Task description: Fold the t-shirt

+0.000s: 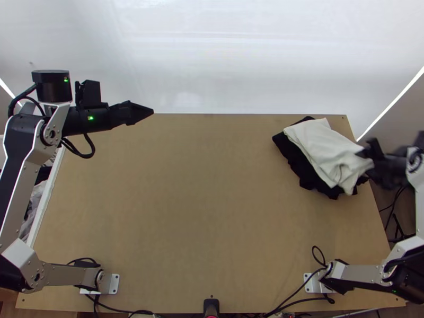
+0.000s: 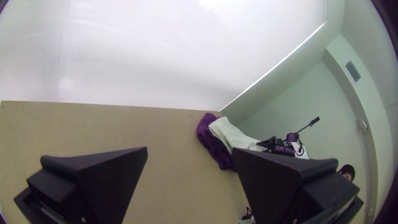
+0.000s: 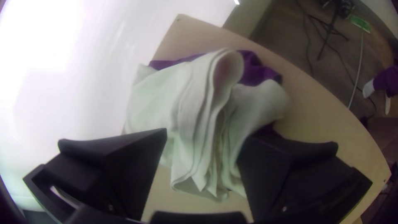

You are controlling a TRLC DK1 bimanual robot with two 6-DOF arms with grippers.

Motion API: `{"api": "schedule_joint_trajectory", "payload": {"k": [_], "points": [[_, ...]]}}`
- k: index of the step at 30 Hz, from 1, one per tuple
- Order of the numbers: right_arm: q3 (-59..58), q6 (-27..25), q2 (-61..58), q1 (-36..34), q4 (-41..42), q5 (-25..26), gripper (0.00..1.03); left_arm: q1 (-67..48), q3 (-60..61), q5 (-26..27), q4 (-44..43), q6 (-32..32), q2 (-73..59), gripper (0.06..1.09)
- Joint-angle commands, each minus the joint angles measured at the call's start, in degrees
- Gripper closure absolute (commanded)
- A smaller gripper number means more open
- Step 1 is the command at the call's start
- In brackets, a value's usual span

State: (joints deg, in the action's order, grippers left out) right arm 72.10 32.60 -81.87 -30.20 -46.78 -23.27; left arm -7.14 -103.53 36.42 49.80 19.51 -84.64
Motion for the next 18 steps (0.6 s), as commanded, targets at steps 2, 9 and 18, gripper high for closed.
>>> {"api": "schedule_joint_trajectory", "payload": {"k": [2, 9, 18], "points": [[-3.6, -9.6, -0.4, -11.0, -11.2, 5.7, 0.04, 0.7, -1.8, 0.9, 0.5, 0.1, 0.3, 0.10], [-4.3, -17.6, 12.6, -13.8, -1.6, 17.4, 0.04, 3.4, -2.3, 2.3, 2.0, 0.0, 0.6, 0.10], [-2.1, -17.6, 14.6, 18.9, 7.1, 25.6, 0.04, 4.3, 1.0, 2.4, 1.9, -0.5, 1.8, 0.10]]}}
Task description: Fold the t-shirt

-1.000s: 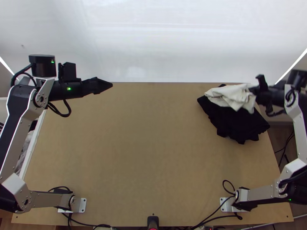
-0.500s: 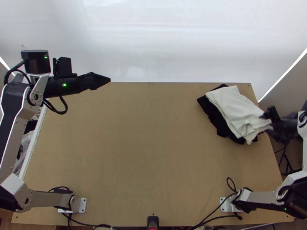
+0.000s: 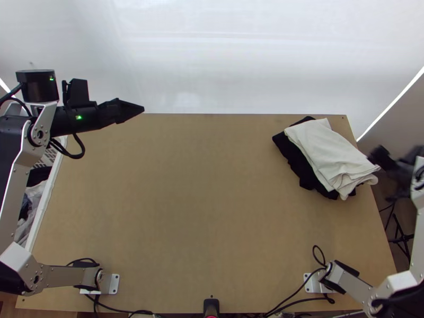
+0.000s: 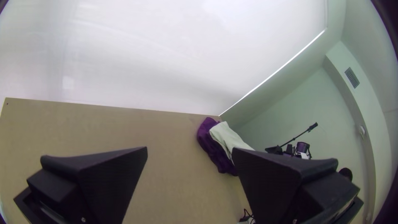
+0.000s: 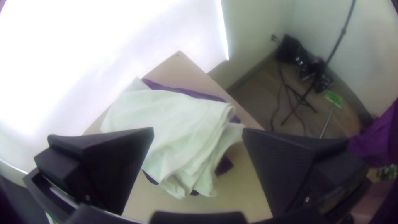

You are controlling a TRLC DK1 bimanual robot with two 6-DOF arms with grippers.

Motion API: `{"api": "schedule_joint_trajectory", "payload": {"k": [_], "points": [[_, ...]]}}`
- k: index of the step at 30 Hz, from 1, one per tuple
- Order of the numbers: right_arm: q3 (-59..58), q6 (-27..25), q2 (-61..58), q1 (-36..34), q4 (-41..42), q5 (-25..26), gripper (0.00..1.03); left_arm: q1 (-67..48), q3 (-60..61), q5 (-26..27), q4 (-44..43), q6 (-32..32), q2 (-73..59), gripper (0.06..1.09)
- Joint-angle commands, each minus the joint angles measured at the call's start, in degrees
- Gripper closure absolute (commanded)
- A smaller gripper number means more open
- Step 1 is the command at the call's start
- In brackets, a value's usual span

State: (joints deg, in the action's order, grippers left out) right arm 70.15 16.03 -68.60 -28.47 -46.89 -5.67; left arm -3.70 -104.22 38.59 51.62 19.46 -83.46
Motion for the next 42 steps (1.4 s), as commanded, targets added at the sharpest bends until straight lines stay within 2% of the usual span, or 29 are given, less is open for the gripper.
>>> {"api": "schedule_joint_trajectory", "payload": {"k": [1, 2, 4, 6, 10, 13, 20, 23, 25, 29, 33, 37, 42], "points": [[-1.9, -1.1, 0.9, 19.0, 10.0, 9.2, 0.04, 1.1, 2.2, 0.3, -0.1, -0.5, 0.8, 0.10], [-4.8, -2.7, 0.8, 21.3, 14.0, 12.2, 0.04, 1.4, 2.7, 0.2, -0.3, -0.6, 1.0, 0.10], [-12.3, -6.4, 1.1, 24.5, 27.5, 20.8, 0.04, 2.0, 3.8, 0.2, -0.7, -0.9, 1.5, 0.10], [-18.7, -8.7, 1.3, 23.6, 38.6, 22.3, 0.04, 2.9, 4.0, 0.2, -0.9, -1.2, 1.9, 0.10], [-29.5, -13.4, -2.2, 18.1, 55.5, 22.4, 0.04, 4.8, 3.9, 0.2, -1.6, -1.8, 2.2, 0.10], [-34.1, -14.5, -7.8, 13.6, 60.0, 22.4, 0.04, 5.7, 3.4, 0.2, -1.8, -1.9, 2.2, 0.10], [-38.1, -13.5, -14.3, 4.7, 60.9, 22.3, 0.04, 5.8, 2.9, 0.2, -1.9, -1.6, 2.0, 0.10], [-37.7, -13.5, -15.4, 3.9, 60.9, 22.3, 0.04, 5.7, 1.7, 0.2, -2.1, -1.2, 1.5, 0.10], [-36.7, -13.2, -11.9, 4.2, 59.3, 22.0, 0.04, 5.7, 1.0, 0.2, -2.1, -0.9, 1.2, 0.10], [-29.9, -11.0, -0.7, 8.6, 51.9, 22.0, 0.04, 5.8, 0.8, 0.2, -2.0, -0.4, 1.3, 0.10], [-20.1, -8.3, 2.5, 14.1, 46.6, 22.0, 0.04, 5.8, 1.1, 0.2, -1.9, 0.4, 1.9, 0.10], [-15.5, -6.7, -2.1, 19.9, 48.1, 22.0, 0.04, 5.8, 1.3, 0.2, -1.9, 1.4, 2.5, 0.10], [-12.8, -5.0, -14.0, 24.8, 53.7, 22.0, 0.04, 5.7, 1.4, 0.2, -1.6, 2.9, 4.1, 0.10]]}}
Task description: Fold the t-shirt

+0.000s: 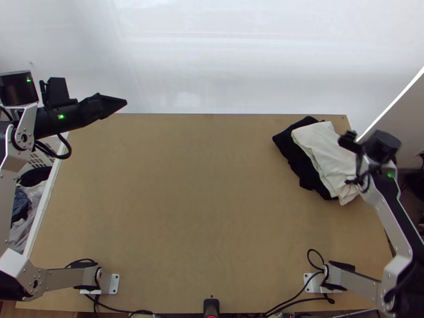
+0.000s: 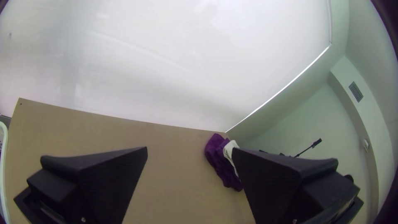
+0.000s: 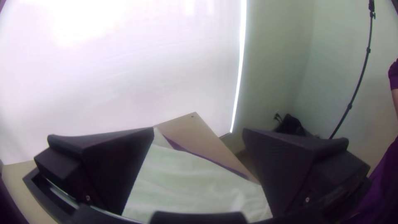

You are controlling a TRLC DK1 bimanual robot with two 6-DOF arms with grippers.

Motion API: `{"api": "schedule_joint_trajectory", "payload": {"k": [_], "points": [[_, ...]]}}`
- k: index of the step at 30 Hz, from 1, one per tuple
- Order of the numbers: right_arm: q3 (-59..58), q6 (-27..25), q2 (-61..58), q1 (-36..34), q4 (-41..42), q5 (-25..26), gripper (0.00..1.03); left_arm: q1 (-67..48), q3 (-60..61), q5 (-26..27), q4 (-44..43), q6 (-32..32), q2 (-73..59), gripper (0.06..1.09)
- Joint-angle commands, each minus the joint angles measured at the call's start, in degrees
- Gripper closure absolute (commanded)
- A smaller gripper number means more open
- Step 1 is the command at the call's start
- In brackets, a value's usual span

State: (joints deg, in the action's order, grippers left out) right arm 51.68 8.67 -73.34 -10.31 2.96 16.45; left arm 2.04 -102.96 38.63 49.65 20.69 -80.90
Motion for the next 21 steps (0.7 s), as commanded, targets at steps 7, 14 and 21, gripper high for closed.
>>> {"api": "schedule_joint_trajectory", "payload": {"k": [7, 14, 21], "points": [[7.6, 6.3, -27.0, 10.2, 9.7, -0.1, 0.04, 0.0, 0.7, -1.0, 0.7, 1.9, 4.1, 0.10], [10.7, 7.1, -34.9, 14.3, 9.6, 0.0, 0.04, 1.1, 3.1, -2.4, 0.9, 1.3, 8.1, 0.10], [17.2, 6.8, -29.3, 14.8, 1.3, 0.1, 0.04, 2.7, 8.1, -2.3, 0.4, 0.8, 11.9, 0.10]]}}
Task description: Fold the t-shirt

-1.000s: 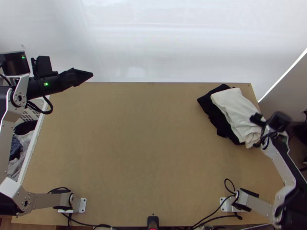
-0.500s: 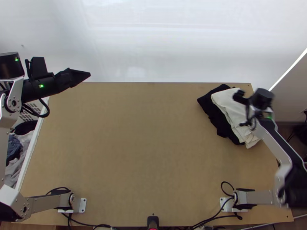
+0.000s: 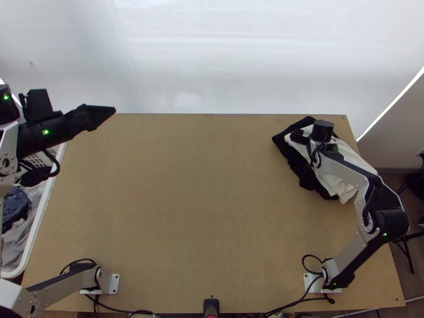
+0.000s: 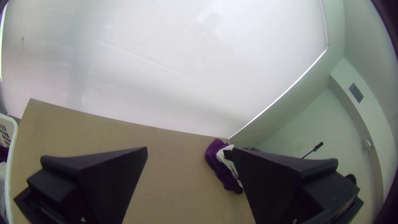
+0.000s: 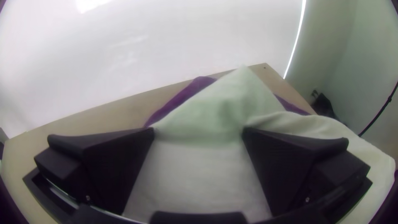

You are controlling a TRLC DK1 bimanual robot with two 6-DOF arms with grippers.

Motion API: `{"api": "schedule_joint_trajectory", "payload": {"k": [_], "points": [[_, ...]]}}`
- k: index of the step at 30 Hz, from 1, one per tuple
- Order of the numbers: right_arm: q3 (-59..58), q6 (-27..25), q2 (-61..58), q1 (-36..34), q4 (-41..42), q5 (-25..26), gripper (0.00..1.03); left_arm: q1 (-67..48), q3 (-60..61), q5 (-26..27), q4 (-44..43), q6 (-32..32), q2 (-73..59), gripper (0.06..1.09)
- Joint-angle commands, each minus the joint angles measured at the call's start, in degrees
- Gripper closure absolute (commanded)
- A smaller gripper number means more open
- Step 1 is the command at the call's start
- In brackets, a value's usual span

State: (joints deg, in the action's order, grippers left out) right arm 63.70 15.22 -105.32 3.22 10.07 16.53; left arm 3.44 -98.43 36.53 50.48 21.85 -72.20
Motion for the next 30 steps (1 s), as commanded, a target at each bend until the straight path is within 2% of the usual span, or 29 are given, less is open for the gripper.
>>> {"api": "schedule_joint_trajectory", "payload": {"k": [1, 6, 11, 15, 18, 21, 25, 30], "points": [[5.9, 0.2, 5.2, 1.1, -7.3, 0.0, 0.04, 1.4, 3.9, -0.2, -0.6, -0.4, 3.5, 0.10], [4.7, 0.8, 19.7, -2.4, -18.0, -0.2, 0.04, 2.3, 4.3, -0.1, -0.7, -0.4, 5.0, 0.10], [-5.7, 2.4, 29.2, -5.9, -25.6, -1.2, 0.04, 2.7, 7.3, -0.2, -0.9, -1.8, 7.4, 0.10], [-14.3, 2.4, 30.0, -6.7, -24.6, -2.2, 0.04, 3.5, 11.9, -0.9, -3.5, -2.7, 9.9, 0.10], [-18.4, 2.4, 26.2, -6.4, -19.5, -2.3, 0.04, 3.5, 14.8, -3.4, -4.9, -2.7, 11.3, 0.10], [-19.1, 2.6, 19.7, -5.9, -16.4, -2.3, 0.04, 3.7, 17.8, -6.4, -7.4, -2.8, 13.0, 0.10], [-17.0, 2.2, 15.0, -5.6, -16.2, -2.2, 0.04, 6.0, 21.7, -9.6, -10.7, -4.7, 15.9, 0.10], [-11.9, -1.6, 30.3, -3.5, -18.6, -2.2, 0.04, 10.3, 24.6, -9.7, -12.9, -5.8, 19.2, 0.10]]}}
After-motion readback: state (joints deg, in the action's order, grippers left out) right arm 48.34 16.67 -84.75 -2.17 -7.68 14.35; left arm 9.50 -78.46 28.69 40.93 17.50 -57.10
